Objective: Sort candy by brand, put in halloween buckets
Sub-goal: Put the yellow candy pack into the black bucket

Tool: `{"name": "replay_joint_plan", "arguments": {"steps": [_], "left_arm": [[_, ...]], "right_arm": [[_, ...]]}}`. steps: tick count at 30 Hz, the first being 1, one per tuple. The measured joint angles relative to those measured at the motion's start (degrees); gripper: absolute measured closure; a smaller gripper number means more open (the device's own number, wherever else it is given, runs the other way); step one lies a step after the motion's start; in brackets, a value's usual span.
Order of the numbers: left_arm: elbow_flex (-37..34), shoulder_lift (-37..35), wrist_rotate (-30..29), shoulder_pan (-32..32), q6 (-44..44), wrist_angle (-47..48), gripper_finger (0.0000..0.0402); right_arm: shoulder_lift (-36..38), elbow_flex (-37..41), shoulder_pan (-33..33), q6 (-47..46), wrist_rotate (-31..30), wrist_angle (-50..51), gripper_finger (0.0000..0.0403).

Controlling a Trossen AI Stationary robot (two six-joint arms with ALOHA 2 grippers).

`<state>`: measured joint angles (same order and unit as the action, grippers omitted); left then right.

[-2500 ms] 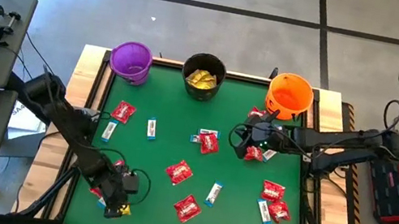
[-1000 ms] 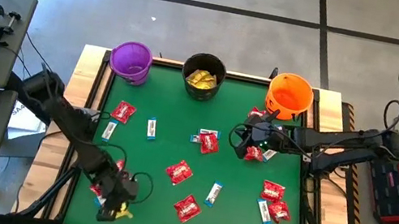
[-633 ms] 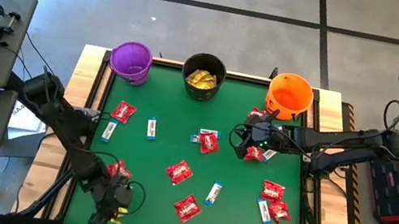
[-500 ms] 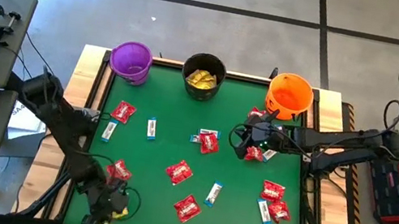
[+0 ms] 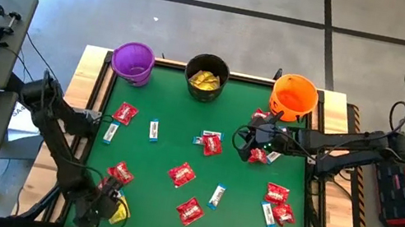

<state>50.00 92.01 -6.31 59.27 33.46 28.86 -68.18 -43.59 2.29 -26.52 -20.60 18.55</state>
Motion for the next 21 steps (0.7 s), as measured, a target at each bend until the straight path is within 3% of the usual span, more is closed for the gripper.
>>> {"name": "replay_joint_plan", "arguments": {"steps": [13,16,21], "left_arm": [[0.33,5.59,-0.84,0.0,-0.92,-3.99,0.0202],[0.72,5.69,-0.65,-0.49,-0.75,-3.16,0.0235],[2.72,6.01,1.29,-2.23,-0.66,-0.62,0.0327]], "right_arm": [[0.0,0.0,0.01,0.0,0.13,0.0,0.0403],[0.0,0.0,-0.01,0.0,0.2,0.0,0.0403],[0.0,0.0,0.01,0.0,0.2,0.02,0.0403]]}}
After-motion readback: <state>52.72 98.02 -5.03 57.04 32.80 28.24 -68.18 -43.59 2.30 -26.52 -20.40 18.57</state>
